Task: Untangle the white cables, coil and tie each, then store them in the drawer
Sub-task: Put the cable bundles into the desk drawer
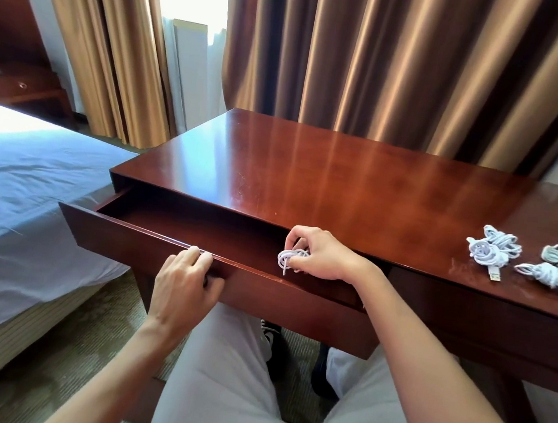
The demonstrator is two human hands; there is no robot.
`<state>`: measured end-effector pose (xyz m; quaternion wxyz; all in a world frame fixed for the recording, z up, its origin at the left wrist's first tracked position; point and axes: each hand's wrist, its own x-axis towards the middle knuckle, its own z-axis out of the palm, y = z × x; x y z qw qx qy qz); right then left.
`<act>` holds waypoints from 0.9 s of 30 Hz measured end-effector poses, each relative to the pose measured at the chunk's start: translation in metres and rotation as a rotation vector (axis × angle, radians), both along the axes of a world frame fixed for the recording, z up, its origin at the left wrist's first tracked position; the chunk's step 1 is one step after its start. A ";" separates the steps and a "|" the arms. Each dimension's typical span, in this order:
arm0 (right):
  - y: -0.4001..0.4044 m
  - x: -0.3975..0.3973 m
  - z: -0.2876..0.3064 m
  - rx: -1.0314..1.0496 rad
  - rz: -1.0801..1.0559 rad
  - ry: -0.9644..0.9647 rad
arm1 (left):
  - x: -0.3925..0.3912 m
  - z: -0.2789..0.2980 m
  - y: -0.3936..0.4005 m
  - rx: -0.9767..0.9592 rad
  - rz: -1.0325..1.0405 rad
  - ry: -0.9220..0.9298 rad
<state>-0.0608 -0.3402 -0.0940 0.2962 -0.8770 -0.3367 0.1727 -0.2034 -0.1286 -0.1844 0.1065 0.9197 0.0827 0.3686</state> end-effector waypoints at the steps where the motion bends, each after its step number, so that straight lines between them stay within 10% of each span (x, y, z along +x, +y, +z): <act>1: 0.001 0.000 -0.002 -0.023 0.000 0.003 | -0.002 0.000 0.001 0.008 -0.002 0.009; 10: 0.001 0.011 -0.028 -0.141 -0.032 -0.043 | 0.002 0.029 -0.003 0.168 -0.121 0.004; 14: -0.004 0.013 -0.028 -0.143 -0.041 -0.049 | 0.022 0.044 -0.005 0.191 -0.417 0.205; 27: -0.006 0.019 -0.035 -0.201 -0.025 -0.097 | 0.039 0.065 -0.012 0.012 -0.426 0.611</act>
